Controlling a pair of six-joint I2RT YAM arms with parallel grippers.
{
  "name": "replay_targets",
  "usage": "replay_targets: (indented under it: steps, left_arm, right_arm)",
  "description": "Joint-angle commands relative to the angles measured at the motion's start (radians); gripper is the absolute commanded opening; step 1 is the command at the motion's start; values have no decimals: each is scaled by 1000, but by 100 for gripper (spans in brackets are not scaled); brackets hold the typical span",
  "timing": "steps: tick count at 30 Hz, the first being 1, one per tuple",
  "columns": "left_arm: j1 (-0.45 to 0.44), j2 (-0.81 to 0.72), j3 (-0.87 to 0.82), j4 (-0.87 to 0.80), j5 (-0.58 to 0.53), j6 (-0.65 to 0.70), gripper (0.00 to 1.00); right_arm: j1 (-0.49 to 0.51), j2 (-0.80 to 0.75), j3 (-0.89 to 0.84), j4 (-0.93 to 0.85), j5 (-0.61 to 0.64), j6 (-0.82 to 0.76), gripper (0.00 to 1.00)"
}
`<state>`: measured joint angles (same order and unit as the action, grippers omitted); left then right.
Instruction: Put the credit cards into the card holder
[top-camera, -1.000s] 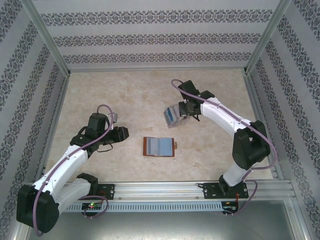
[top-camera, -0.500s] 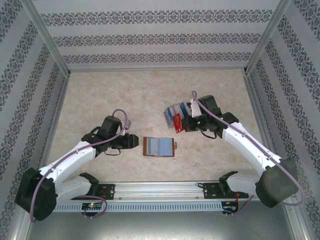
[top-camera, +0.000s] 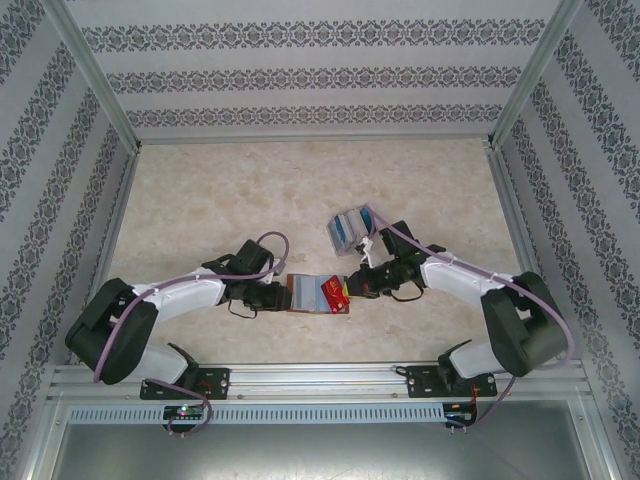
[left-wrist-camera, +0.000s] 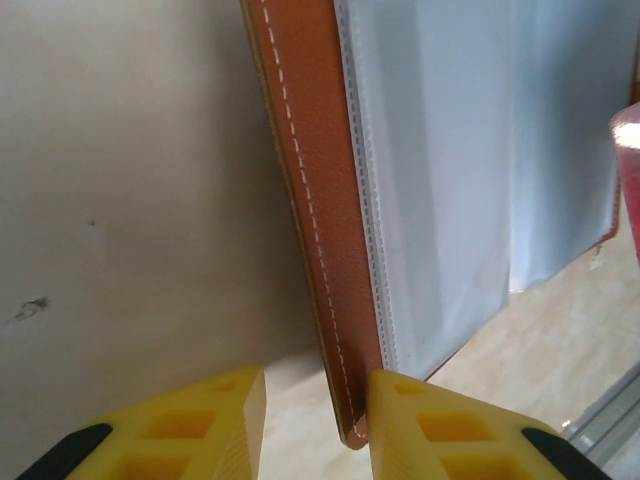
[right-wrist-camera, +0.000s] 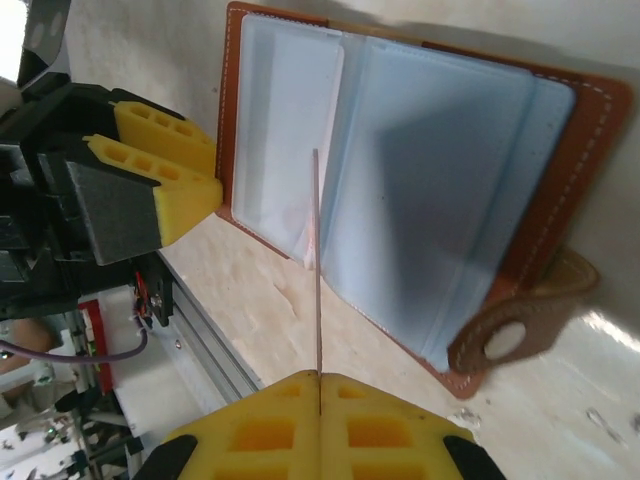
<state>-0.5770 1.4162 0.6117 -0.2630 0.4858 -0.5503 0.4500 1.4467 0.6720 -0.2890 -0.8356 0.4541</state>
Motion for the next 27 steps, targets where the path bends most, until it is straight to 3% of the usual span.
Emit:
replay_targets:
  steps: [1, 18, 27]
  left_arm:
    - [-11, 16, 17, 20, -36, 1, 29]
    - [-11, 101, 33, 33, -118, -29, 14]
    - [-11, 115, 60, -30, -170, -30, 0]
  right_arm:
    - [11, 68, 20, 62, -60, -9, 0]
    - [15, 228, 53, 135, -122, -5, 0]
    - [3, 138, -3, 188, -88, 27, 0]
